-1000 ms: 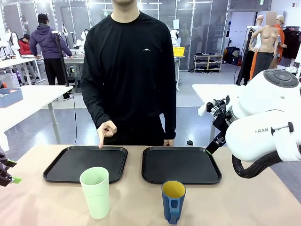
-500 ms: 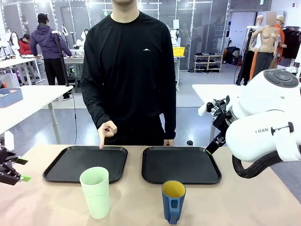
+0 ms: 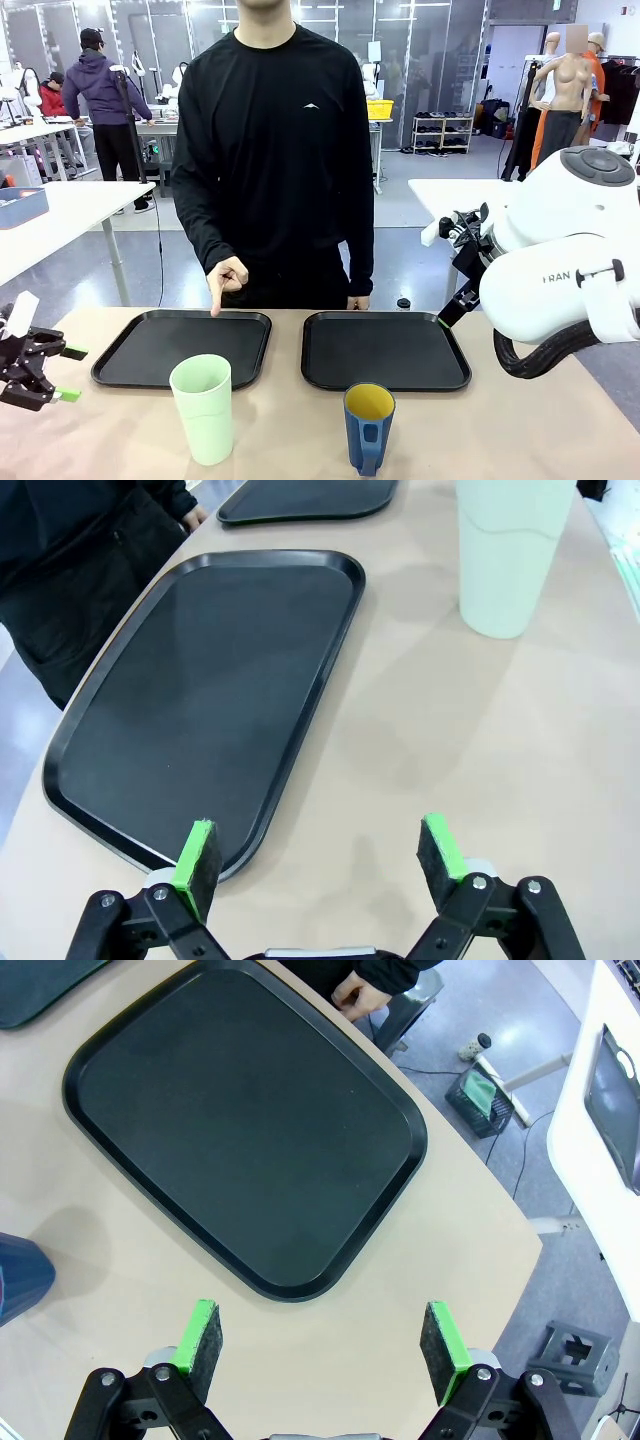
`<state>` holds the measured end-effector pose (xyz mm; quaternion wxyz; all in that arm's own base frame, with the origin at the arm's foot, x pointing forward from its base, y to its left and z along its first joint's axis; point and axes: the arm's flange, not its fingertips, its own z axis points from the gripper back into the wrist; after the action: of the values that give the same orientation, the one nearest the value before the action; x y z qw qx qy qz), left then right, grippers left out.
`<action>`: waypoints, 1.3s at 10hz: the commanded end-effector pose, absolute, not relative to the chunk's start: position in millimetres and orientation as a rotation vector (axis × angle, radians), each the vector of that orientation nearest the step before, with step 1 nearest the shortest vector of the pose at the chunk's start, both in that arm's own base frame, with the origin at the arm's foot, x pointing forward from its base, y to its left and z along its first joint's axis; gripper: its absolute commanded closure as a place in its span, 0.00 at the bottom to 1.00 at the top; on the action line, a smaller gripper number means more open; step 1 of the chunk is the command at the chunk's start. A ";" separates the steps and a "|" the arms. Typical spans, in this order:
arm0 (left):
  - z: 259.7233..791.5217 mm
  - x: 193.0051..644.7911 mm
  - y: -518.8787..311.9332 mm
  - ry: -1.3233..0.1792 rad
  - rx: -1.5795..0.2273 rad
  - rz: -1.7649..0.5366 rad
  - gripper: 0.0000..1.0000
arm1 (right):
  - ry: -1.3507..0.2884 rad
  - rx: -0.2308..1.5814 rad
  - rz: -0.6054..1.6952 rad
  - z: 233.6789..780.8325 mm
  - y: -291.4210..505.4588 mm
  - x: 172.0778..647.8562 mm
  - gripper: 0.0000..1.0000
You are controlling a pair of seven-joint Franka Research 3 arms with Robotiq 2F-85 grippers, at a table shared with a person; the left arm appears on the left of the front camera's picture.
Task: Sort and store the cups by type.
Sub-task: Pick up the Reusable plastic cup.
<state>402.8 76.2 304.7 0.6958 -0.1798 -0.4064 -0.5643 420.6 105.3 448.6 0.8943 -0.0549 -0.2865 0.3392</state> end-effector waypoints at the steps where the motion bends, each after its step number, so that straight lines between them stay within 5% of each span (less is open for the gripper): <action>1: 309.2 405.4 76.0 -0.911 -0.370 -1.215 0.00 | -0.592 -0.110 0.702 448.2 105.0 420.6 0.00; 13: 274.9 394.0 -49.8 -0.958 -0.885 -1.309 0.00 | -0.592 -0.110 0.702 448.2 105.0 420.6 0.00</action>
<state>394.6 -42.6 276.3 0.6051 -0.3640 -0.4213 -0.5691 420.5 105.3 448.5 0.8943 -0.0549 -0.2865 0.3392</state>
